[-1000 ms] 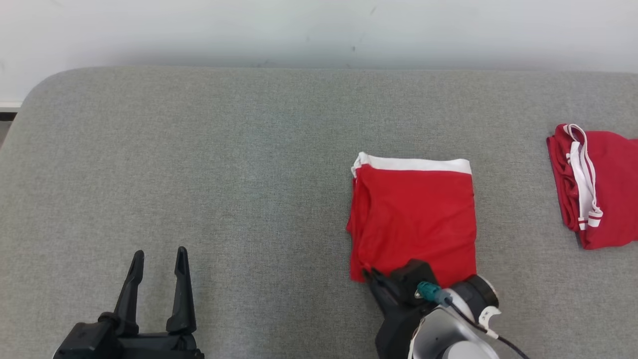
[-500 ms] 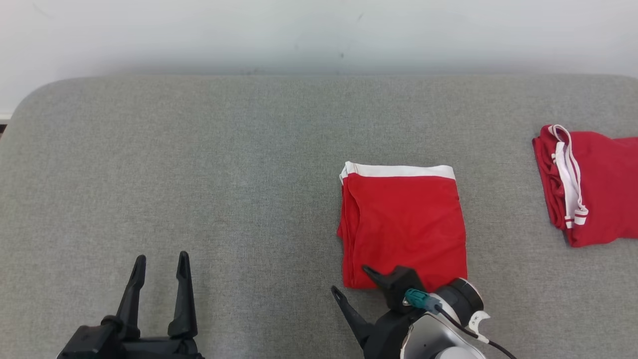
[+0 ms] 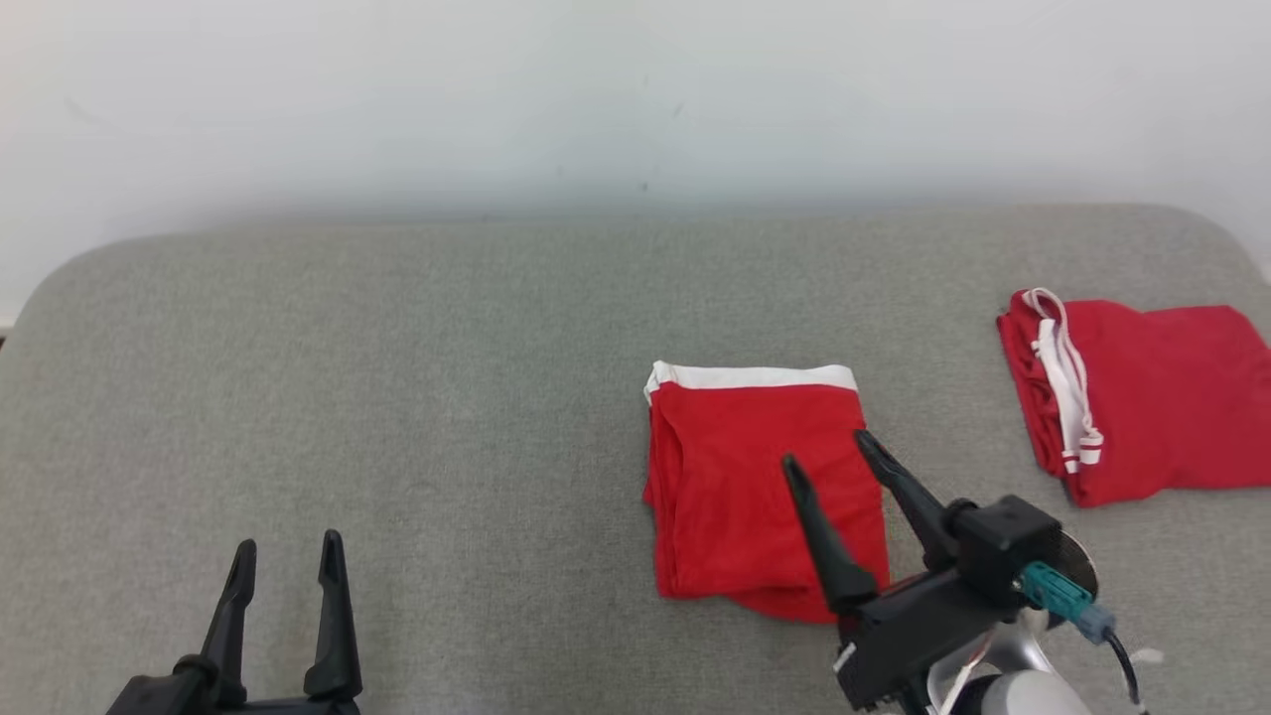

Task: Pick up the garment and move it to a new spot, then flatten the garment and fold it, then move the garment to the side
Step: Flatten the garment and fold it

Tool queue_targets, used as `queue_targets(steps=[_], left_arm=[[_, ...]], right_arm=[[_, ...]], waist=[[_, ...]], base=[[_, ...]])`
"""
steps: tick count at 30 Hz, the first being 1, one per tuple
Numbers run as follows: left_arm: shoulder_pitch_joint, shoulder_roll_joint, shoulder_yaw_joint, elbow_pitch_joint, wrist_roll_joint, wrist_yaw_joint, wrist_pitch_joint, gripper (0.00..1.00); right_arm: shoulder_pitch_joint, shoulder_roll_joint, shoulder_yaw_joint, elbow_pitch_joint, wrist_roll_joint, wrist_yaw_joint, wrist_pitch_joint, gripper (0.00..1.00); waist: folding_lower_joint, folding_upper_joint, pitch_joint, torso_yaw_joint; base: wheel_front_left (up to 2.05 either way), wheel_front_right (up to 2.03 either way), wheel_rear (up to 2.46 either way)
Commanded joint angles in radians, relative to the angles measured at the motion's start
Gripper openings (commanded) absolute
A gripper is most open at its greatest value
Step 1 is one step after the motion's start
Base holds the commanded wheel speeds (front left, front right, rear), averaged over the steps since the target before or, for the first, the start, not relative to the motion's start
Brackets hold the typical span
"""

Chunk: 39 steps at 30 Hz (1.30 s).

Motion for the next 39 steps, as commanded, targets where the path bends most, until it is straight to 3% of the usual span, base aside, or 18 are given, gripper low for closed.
queue_targets(steps=[1,16,26,39], left_arm=[[0.019,0.000,0.008,0.005,0.011,0.000,-0.002,1.00],[0.008,0.000,0.053,0.081,0.026,-0.013,-0.002,1.00],[0.004,0.000,0.076,0.114,0.050,-0.017,-0.002,1.00],[0.024,0.000,0.066,0.112,0.040,-0.006,-0.002,1.00]], right_arm=[[0.016,-0.008,-0.003,0.006,-0.008,-0.003,-0.009,1.00],[0.023,-0.082,-0.124,0.199,0.016,-0.003,-0.198,1.00],[-0.027,-0.067,-0.131,0.344,0.016,-0.003,-0.248,1.00],[-0.055,-0.054,-0.132,0.393,0.027,-0.003,-0.271,1.00]], waist=[[0.0000,0.0000,-0.035,-0.028],[0.0000,0.0000,-0.070,-0.086],[0.0000,0.0000,-0.067,-0.109],[0.0000,0.0000,-0.055,-0.103]], base=[[0.00,0.00,0.00],[0.00,0.00,0.00],[0.00,0.00,0.00],[0.00,0.00,0.00]])
